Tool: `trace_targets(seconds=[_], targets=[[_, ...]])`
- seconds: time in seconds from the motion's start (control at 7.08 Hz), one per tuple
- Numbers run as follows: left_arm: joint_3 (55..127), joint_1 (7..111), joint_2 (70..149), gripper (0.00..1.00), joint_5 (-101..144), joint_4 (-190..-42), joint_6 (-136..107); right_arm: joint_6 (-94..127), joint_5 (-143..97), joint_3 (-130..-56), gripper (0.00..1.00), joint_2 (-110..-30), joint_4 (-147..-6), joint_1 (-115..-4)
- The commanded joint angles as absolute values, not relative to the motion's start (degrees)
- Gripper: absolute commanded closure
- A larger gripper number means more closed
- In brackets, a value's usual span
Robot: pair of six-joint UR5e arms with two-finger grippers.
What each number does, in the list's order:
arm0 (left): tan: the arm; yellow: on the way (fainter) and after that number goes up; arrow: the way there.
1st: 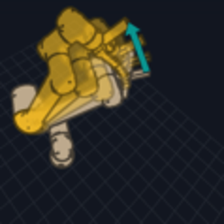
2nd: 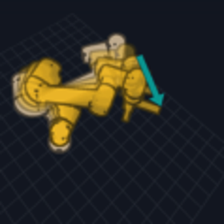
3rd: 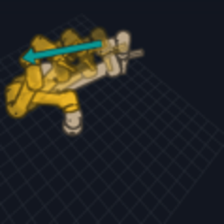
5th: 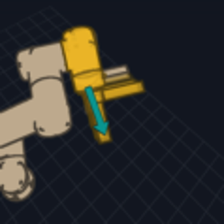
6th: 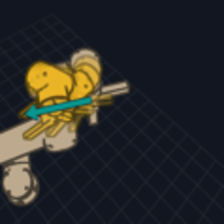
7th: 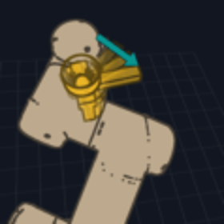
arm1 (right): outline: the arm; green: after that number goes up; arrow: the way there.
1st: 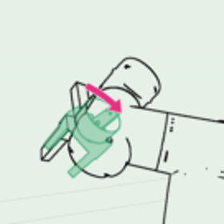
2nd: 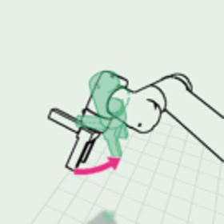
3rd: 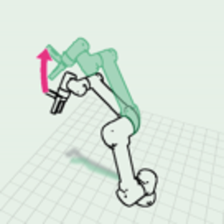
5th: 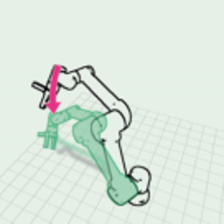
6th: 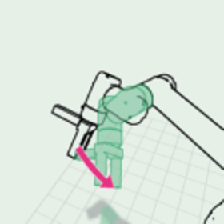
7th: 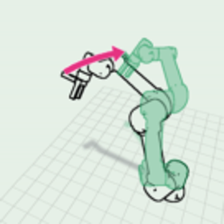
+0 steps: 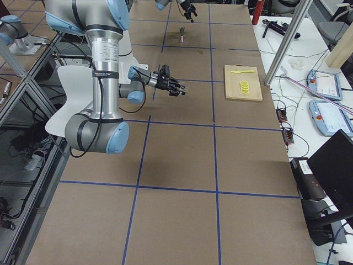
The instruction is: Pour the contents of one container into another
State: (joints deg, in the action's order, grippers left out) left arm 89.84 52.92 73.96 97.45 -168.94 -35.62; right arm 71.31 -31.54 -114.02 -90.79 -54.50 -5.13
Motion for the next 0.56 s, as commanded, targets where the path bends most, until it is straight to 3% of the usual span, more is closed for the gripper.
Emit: trace_targets(seconds=[0.0,0.14,0.42], targets=[[89.7,67.8,81.8,0.00,112.0,-154.8,-24.0,77.5,-31.5,-109.3,1.00,-91.3,-54.3,-5.3],[89.7,72.1,84.2,0.00,116.2,-149.2,-20.0,78.0,-31.4,-108.6,1.00,-92.9,-51.4,-5.2],[88.2,76.6,84.1,0.00,121.3,-148.1,-19.2,77.2,-30.8,-98.5,1.00,-95.9,-34.2,-5.0]])
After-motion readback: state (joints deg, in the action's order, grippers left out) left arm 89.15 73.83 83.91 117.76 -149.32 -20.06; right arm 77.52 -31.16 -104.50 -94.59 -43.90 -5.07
